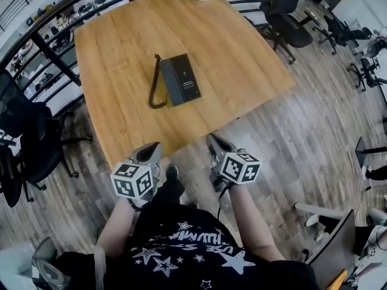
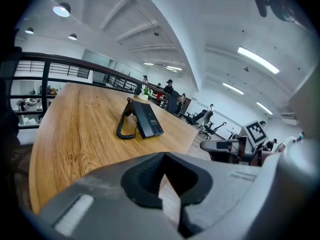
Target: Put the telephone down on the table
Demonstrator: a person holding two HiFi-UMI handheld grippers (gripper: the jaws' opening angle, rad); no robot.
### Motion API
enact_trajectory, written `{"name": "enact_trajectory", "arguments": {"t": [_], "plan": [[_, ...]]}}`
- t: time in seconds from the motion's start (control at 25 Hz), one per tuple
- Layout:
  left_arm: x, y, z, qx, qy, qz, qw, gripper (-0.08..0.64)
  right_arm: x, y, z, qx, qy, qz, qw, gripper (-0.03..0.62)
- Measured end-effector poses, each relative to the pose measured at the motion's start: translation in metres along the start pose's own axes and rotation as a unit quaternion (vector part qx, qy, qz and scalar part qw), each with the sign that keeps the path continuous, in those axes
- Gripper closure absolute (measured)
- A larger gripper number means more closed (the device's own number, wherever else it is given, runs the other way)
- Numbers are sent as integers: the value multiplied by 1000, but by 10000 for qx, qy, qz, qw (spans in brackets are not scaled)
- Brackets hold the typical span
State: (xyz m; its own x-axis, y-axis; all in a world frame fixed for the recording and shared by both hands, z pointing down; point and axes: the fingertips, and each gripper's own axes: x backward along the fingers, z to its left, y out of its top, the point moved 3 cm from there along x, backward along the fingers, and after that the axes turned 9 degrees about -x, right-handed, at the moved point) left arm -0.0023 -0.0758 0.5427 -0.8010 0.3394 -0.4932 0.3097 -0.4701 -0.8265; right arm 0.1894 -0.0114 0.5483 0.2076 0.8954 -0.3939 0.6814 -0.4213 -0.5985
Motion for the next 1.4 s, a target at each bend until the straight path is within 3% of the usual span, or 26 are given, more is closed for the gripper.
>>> {"name": "enact_trajectory", "arguments": {"t": [0.76, 1.08, 1.4], "plan": [[83, -51, -106, -198, -93, -239, 9995, 558, 141, -58, 34, 378, 112, -333, 9987, 594], [119, -70, -128, -265, -29, -236, 9994, 558, 162, -90, 49, 409, 243, -207, 9987, 594], [132, -81, -128, -205, -3, -147, 9997, 558, 166, -97, 61, 494, 294, -169, 9982, 594]]}}
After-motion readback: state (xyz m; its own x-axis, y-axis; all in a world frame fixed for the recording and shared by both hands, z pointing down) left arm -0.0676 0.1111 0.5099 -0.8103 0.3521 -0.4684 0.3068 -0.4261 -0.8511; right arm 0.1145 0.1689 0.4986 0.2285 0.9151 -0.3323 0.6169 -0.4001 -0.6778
